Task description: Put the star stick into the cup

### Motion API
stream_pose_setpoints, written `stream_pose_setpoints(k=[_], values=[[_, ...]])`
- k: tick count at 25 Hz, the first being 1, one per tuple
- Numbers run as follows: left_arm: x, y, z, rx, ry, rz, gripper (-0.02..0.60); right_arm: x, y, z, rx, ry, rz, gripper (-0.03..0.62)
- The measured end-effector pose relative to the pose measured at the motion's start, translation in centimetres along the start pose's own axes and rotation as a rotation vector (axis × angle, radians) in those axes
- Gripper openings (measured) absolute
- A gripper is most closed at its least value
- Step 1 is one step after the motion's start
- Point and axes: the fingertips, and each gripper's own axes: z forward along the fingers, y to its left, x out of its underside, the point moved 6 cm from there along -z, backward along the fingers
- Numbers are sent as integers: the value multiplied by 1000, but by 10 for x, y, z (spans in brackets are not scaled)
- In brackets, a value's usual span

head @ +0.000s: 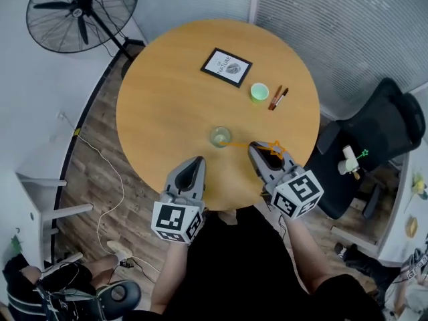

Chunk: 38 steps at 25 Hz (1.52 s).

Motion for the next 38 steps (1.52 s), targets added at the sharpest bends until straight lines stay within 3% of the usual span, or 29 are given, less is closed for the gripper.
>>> stream_pose_setpoints(k=[20,38], values=[[24,-5,36,-268,33,-95,0,46,-67,74,-234,214,-5,23],[36,-2,46,-288,42,-133,0,71,-73,100,-259,265,10,23]])
